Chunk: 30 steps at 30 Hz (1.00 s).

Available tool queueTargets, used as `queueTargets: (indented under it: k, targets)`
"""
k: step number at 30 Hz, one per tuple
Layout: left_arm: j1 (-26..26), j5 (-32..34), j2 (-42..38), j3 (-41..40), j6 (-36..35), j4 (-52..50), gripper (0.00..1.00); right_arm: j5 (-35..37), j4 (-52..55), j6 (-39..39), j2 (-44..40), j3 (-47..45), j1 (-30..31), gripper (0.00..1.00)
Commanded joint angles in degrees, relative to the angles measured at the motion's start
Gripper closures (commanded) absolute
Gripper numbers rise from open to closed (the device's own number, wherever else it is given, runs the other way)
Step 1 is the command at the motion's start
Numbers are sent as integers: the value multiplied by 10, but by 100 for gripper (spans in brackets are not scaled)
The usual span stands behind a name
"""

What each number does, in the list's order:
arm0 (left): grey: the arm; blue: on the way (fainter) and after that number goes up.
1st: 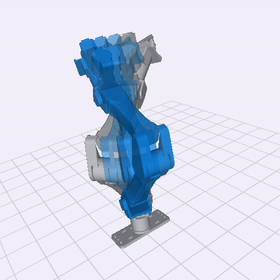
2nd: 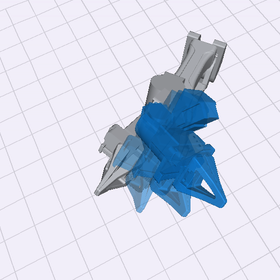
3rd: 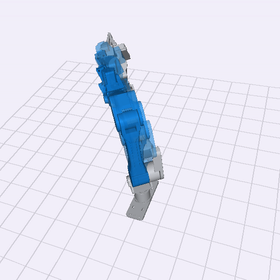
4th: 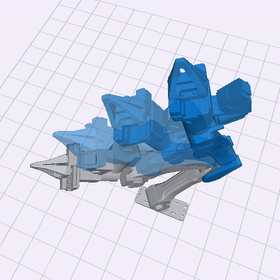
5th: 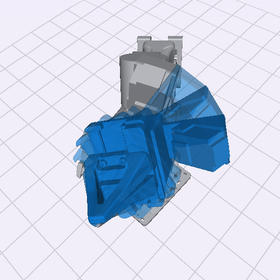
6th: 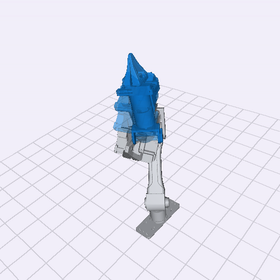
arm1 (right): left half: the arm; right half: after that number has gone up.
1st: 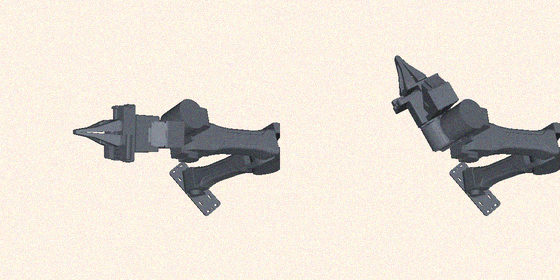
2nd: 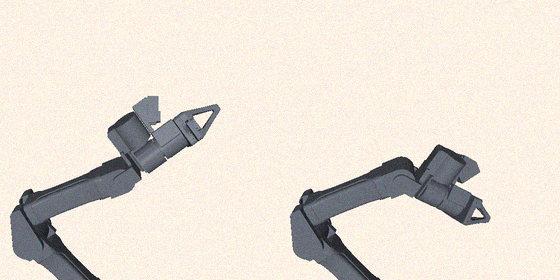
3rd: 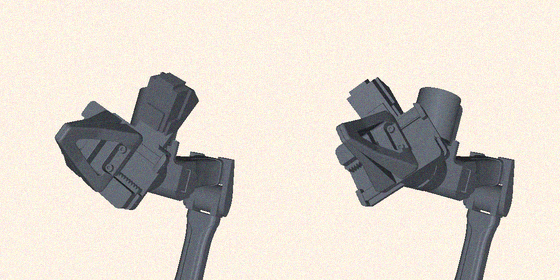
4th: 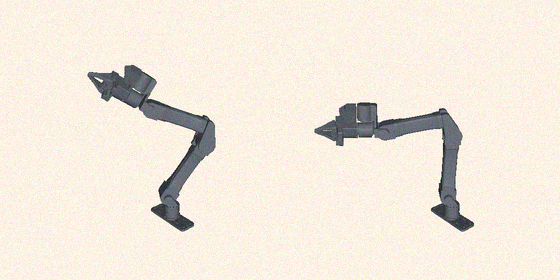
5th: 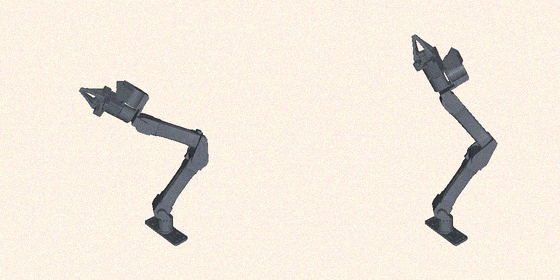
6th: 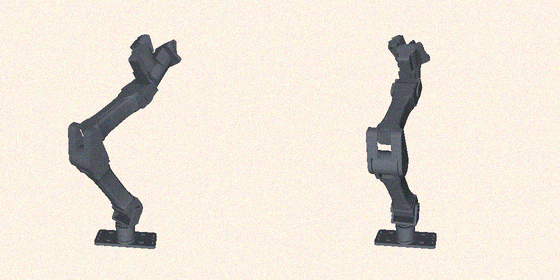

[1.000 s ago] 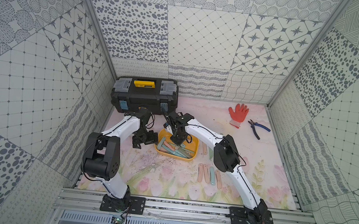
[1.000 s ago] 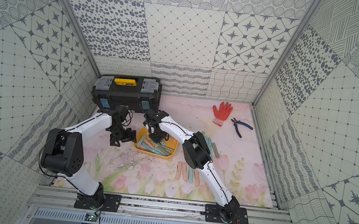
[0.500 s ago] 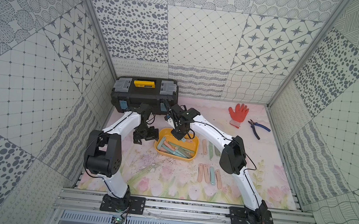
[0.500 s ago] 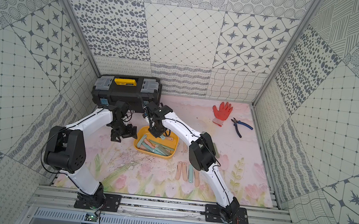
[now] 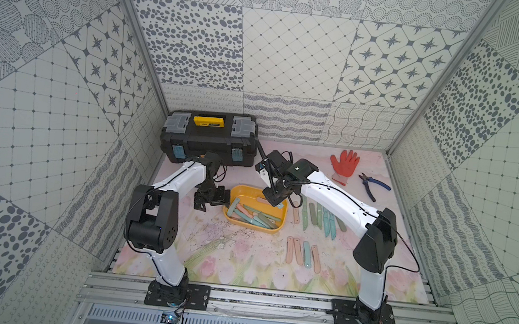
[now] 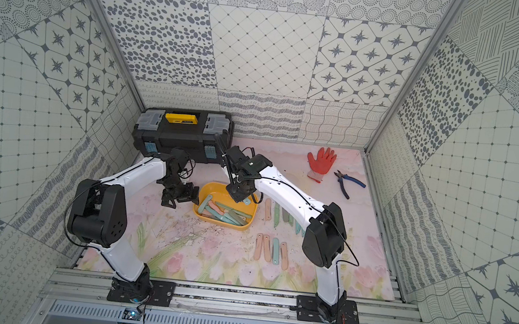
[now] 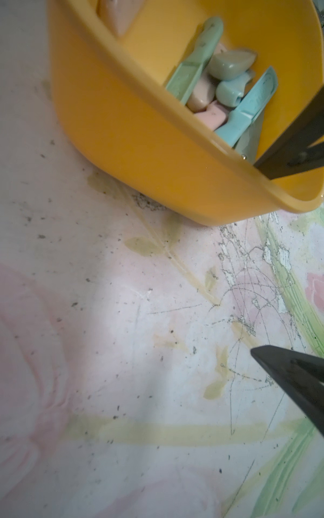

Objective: Take the fruit knife out of the storage box
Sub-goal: Place the fruit knife at the center of the board.

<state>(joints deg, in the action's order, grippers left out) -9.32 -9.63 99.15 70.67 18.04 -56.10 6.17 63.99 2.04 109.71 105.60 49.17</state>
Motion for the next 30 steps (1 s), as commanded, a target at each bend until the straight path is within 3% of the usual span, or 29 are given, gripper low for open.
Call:
queueTargets:
  k: [1,17,22,30]
  targets:
    - [-6,8,3,-8,6,-17,8,31,-13,40,-49,-45,1,75]
    - [-9,-16,7,4,23,1,8,-1,-70,279,-356,-491,-51,79]
    - [-9,-14,8,3,23,1,8,-15,-76,311,-371,-566,-60,77]
    - [-9,-12,2,-2,22,2,7,-24,-84,362,-348,-614,-92,77]
